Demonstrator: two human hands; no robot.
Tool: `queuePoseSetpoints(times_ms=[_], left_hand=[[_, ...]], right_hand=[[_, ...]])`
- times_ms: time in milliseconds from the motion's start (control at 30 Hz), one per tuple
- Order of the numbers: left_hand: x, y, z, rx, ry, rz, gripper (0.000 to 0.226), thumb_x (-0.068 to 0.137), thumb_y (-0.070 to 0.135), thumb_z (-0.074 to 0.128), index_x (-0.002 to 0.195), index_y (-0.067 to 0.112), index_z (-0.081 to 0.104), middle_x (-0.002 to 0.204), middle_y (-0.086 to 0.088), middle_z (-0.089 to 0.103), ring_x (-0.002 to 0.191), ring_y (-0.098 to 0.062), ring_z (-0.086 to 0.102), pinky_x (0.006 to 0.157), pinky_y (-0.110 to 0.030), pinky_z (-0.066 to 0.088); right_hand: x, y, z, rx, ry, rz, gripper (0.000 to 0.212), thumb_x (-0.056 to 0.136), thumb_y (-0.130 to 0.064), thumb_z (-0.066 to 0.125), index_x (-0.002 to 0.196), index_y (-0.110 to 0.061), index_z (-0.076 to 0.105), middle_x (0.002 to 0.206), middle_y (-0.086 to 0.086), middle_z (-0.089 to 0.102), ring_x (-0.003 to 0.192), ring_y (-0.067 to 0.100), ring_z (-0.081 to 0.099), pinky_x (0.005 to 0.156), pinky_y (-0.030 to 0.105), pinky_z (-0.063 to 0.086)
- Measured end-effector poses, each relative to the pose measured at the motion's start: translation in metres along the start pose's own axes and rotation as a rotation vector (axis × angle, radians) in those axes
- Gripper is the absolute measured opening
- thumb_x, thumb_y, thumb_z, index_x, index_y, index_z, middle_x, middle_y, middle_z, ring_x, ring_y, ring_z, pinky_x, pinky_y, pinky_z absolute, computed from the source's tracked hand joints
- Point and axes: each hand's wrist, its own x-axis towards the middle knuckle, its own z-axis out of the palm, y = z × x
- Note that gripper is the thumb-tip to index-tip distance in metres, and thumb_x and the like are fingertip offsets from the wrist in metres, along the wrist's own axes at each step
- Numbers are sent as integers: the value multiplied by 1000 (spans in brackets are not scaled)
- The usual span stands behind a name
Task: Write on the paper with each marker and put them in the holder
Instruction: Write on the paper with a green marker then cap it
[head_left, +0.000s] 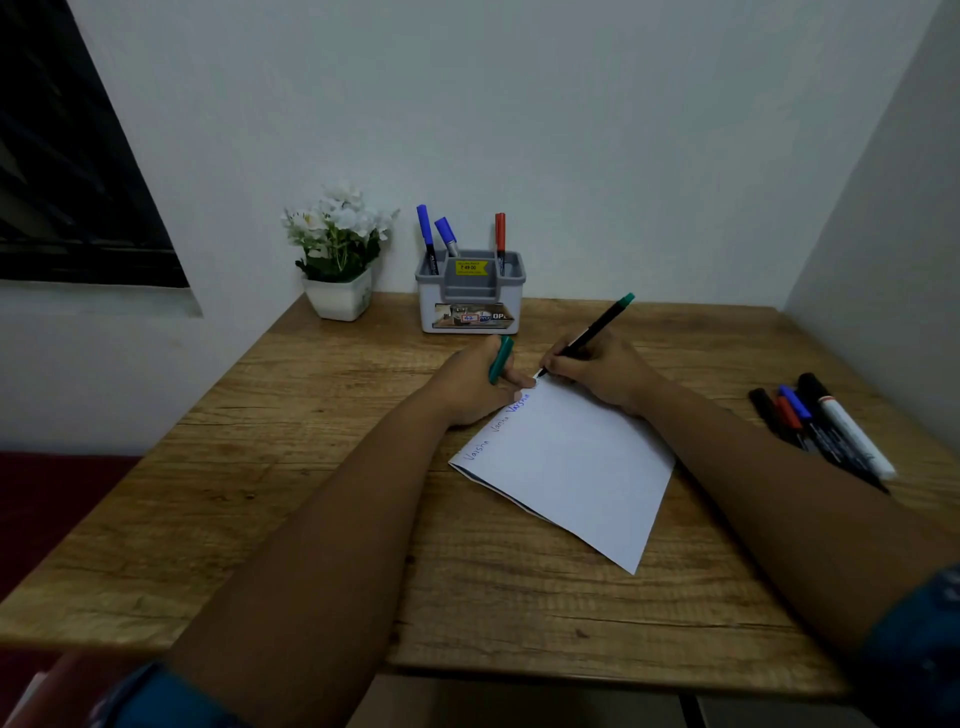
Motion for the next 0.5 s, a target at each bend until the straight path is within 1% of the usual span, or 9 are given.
queuePoseSetpoints(times_ms=[67, 133, 200, 300, 400, 433, 467, 500], left_hand=[[-1, 1, 0, -5, -3, -2, 29, 83, 8, 71, 96, 16, 46, 99, 14, 70, 105, -7, 63, 95, -33, 48], [-1, 1, 0, -17, -2, -5, 29, 83, 8, 71, 97, 15, 47, 101, 12, 71, 104, -6, 63, 96, -34, 48], [-1, 1, 0, -14, 1, -3, 29, 83, 8, 71, 98, 14, 47, 104, 9, 72, 105, -6, 63, 97, -36, 48], [0, 1, 0, -12, 6, -3, 29, 83, 7, 71, 92, 19, 45, 105, 7, 72, 106, -8, 62, 98, -38, 47], [0, 0, 0, -26, -5, -13, 30, 84, 8, 70, 90, 20, 44, 105, 6, 72, 106, -9, 63, 97, -40, 47], [-2, 0, 1, -45, -1, -19, 28, 84, 11, 71, 92, 19, 46, 105, 5, 72, 105, -10, 63, 96, -39, 48], [-2, 1, 2, -65, 21, -31, 25, 85, 19, 71, 94, 17, 48, 105, 4, 71, 102, -11, 63, 92, -37, 50], [-2, 4, 2, -86, 63, -55, 27, 86, 31, 70, 97, 16, 51, 103, 4, 69, 97, -11, 61, 85, -34, 50]], right_hand=[[0, -1, 0, -27, -1, 4, 6, 85, -13, 70, 86, -11, 75, 83, -1, 74, 76, 3, 66, 74, 22, 51], [0, -1, 0, -27, 14, 14, 6, 84, -12, 70, 86, -9, 74, 86, 5, 74, 82, 13, 67, 78, 29, 54], [0, -1, 0, -25, 22, 17, 7, 83, -13, 71, 87, -8, 74, 87, 6, 74, 85, 17, 68, 80, 32, 53], [1, 1, -1, -48, 20, 29, 7, 84, -17, 71, 87, -11, 74, 86, 1, 73, 84, 14, 67, 79, 29, 53], [1, 1, -1, -32, 53, 39, 5, 83, -16, 70, 80, -12, 73, 78, 2, 72, 75, 12, 65, 76, 33, 52], [1, 0, -2, 22, 96, 49, 6, 83, -15, 70, 80, -11, 73, 77, 5, 71, 72, 12, 64, 75, 35, 52], [0, -3, -3, 112, 147, 65, 7, 85, -13, 68, 80, -10, 72, 76, 8, 71, 70, 11, 63, 72, 33, 52], [-1, -8, -5, 227, 192, 72, 6, 87, -11, 67, 82, -12, 69, 75, 7, 70, 67, 9, 63, 68, 28, 53]])
